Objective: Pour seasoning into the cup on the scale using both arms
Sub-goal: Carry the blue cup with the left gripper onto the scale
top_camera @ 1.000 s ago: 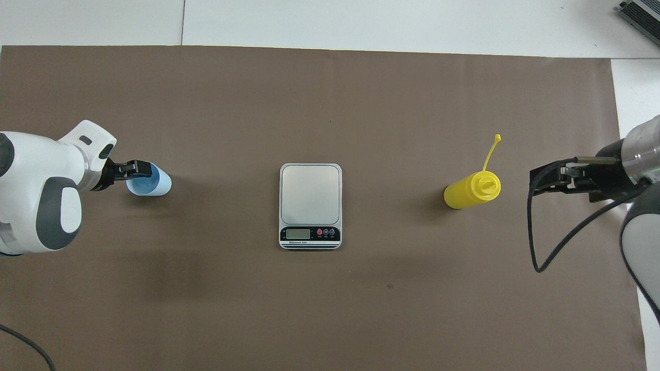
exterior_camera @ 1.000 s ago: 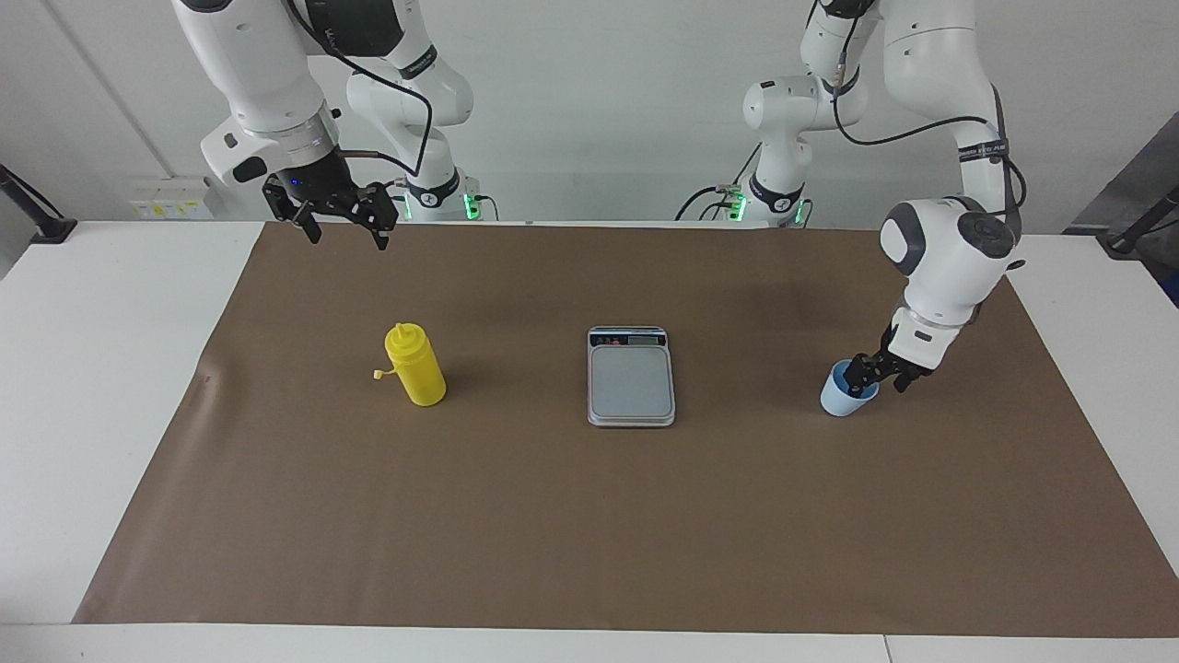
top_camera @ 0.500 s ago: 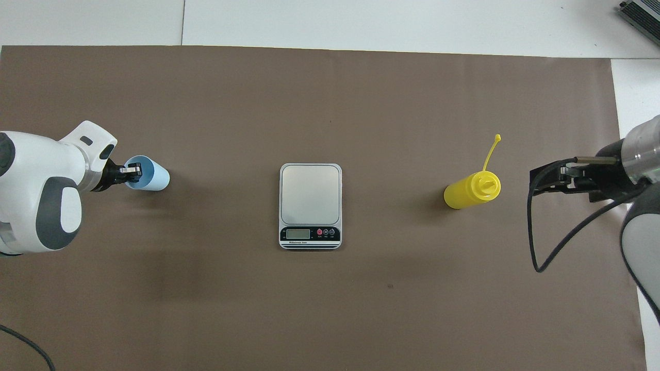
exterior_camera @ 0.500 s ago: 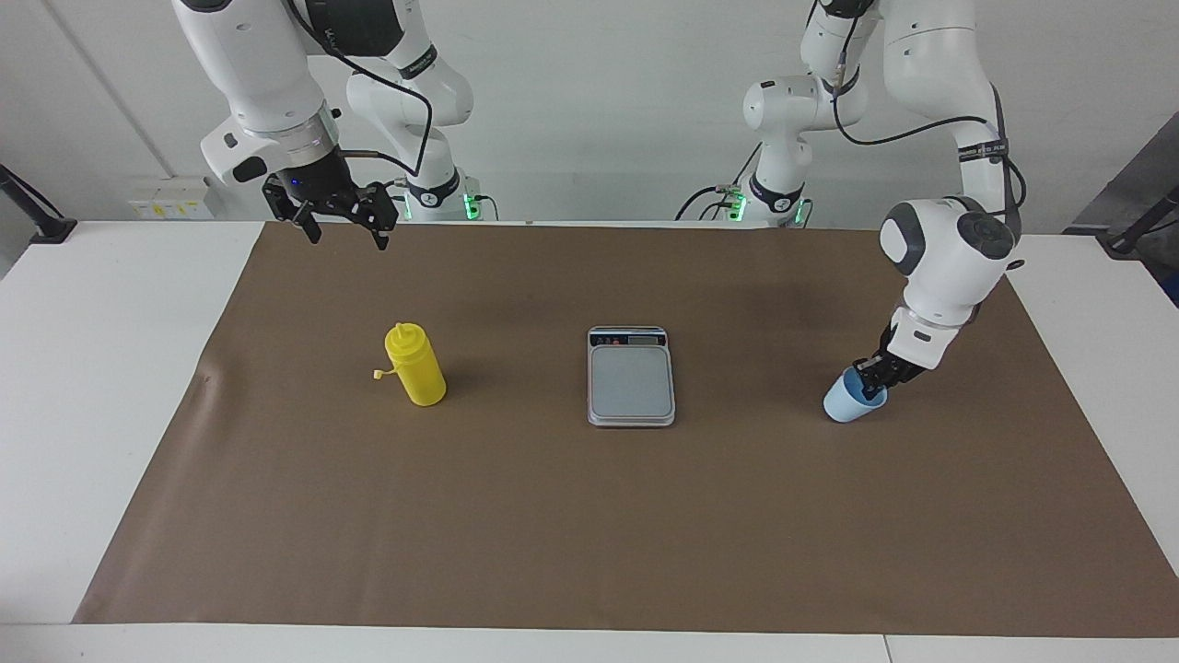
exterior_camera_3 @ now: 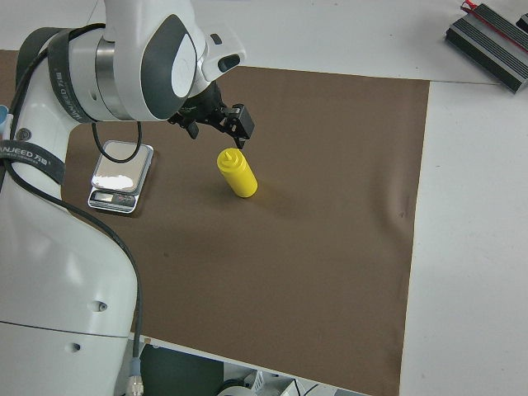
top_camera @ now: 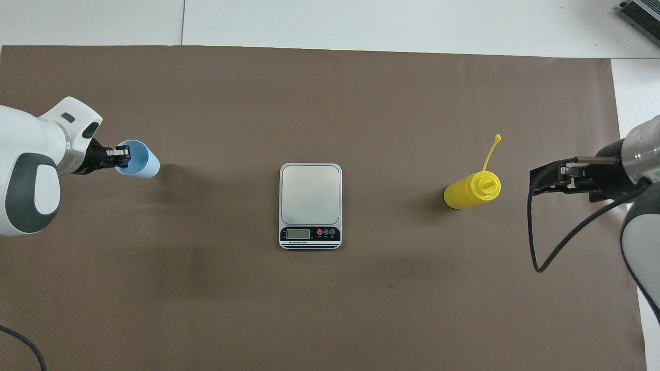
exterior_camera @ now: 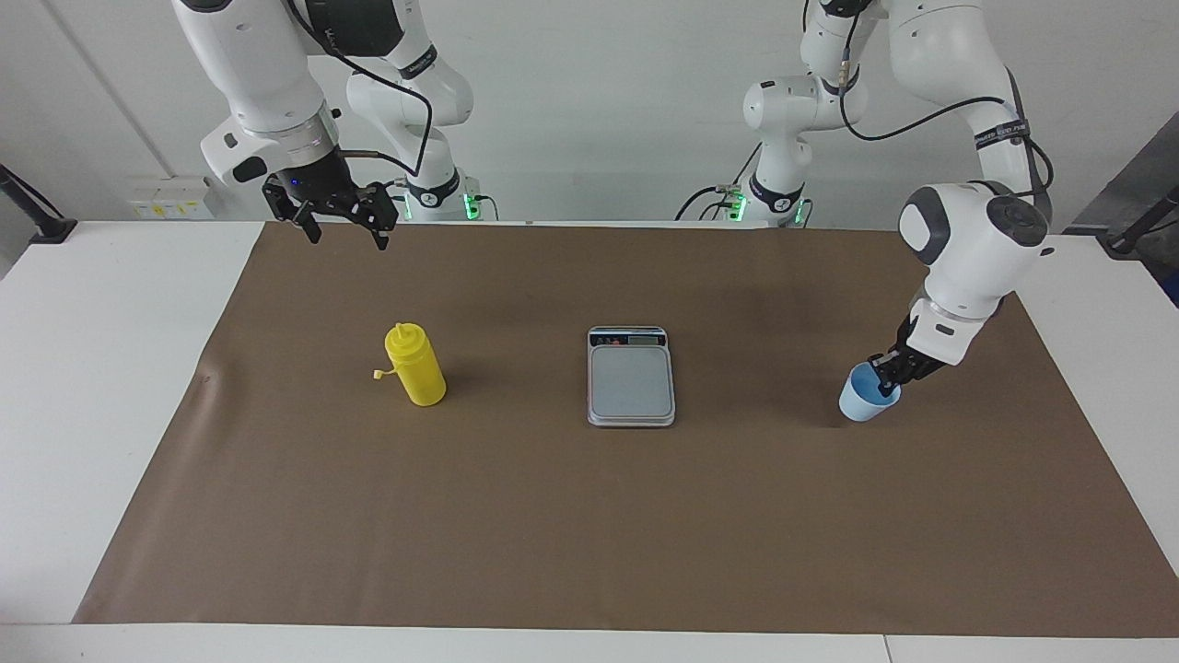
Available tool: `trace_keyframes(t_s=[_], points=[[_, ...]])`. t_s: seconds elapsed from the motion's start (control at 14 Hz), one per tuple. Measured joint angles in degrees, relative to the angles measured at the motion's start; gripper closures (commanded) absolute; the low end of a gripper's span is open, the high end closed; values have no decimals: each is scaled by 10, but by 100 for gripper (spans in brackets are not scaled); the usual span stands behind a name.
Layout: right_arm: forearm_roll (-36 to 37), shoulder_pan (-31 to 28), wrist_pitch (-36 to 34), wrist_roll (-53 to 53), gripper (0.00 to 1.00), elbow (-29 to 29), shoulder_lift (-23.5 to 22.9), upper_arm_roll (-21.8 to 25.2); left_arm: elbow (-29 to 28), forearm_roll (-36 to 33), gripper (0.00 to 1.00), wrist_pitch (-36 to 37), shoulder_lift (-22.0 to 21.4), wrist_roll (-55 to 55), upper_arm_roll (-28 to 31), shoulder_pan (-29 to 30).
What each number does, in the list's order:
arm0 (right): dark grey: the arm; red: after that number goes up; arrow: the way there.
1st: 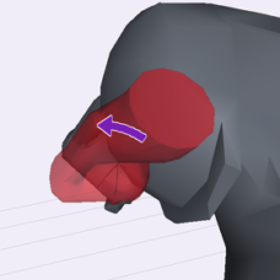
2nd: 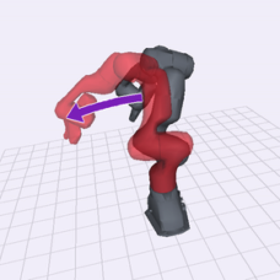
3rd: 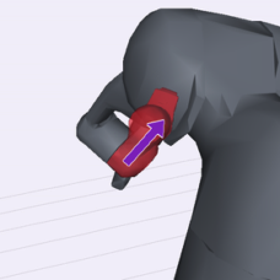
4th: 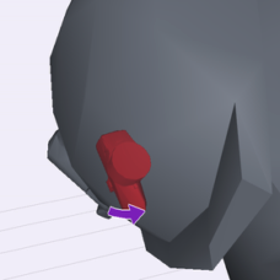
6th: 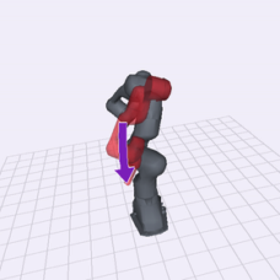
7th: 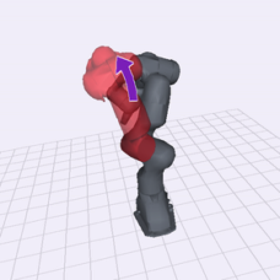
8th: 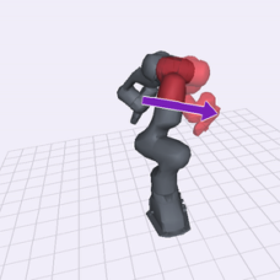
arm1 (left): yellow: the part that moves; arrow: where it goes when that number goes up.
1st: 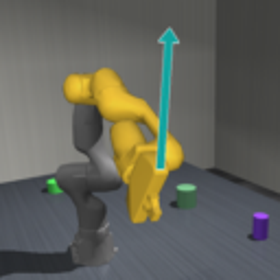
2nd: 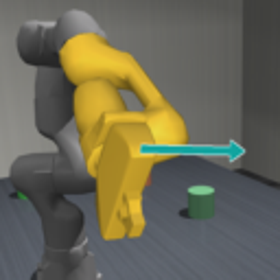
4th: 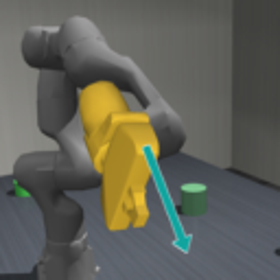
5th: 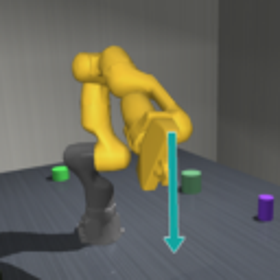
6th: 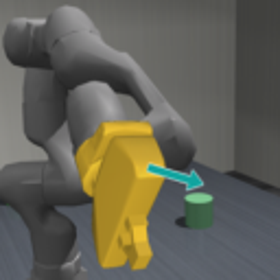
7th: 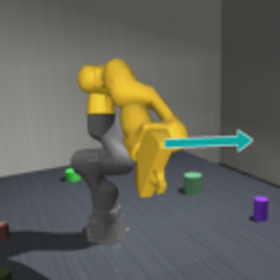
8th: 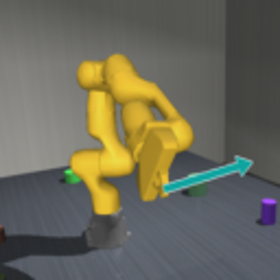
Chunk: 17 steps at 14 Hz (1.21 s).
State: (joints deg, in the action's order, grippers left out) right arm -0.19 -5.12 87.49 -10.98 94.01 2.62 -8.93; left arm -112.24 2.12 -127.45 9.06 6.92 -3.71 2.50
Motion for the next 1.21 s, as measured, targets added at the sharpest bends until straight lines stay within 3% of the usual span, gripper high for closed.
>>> trace_keyframes(t_s=[0.36,0.86,1.21], points=[[0,0,0,0,0,0,0,0,65,1,100,56,2,118,-7,-89],[0,0,0,0,0,0,0,0,73,1,100,63,8,280,-10,-238],[0,0,0,0,0,0,0,0,73,1,100,40,26,361,-9,-281]])
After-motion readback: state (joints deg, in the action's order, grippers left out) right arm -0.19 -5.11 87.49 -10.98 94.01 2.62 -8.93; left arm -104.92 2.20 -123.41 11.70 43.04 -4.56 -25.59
